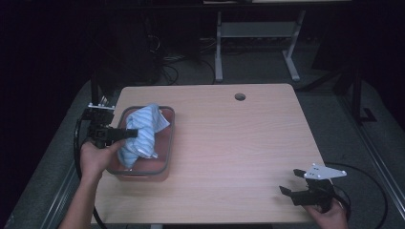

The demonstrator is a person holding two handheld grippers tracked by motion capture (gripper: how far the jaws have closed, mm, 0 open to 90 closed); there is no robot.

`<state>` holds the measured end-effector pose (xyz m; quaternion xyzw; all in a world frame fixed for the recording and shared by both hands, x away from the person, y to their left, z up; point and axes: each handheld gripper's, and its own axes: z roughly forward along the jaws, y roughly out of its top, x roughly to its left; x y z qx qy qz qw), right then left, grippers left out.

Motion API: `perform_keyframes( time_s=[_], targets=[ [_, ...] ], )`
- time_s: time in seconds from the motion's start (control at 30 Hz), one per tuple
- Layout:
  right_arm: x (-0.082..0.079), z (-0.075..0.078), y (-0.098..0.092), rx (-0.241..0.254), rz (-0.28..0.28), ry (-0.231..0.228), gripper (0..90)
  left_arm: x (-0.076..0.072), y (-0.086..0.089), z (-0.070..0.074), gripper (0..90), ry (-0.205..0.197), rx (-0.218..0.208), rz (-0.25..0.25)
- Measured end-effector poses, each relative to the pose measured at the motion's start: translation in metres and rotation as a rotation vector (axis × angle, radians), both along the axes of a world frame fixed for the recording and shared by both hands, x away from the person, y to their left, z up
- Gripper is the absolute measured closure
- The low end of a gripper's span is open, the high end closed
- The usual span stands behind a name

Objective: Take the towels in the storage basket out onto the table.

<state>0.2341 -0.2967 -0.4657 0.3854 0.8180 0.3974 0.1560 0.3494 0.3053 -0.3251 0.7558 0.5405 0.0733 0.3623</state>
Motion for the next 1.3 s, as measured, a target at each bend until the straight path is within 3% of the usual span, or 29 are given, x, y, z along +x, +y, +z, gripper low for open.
perform_keyframes(
  time_s=[0.47, 0.63, 1.3],
  targets=[
    [0.000, 0.001, 0.000, 0.001, -0.001, -0.002, 14.4, -0.001, -0.007, 0.029, 71.3, -0.037, -0.012, -0.019],
    [0.001, 0.001, 0.000, 0.000, 0.000, -0.002, 14.5, -0.001, -0.011, 0.039, 71.3, -0.043, -0.040, -0.032],
    [-0.001, 0.004, -0.002, 0.003, -0.008, -0.011, 14.5, 0.008, -0.049, 0.059, 71.3, -0.063, -0.025, -0.096]
  ],
)
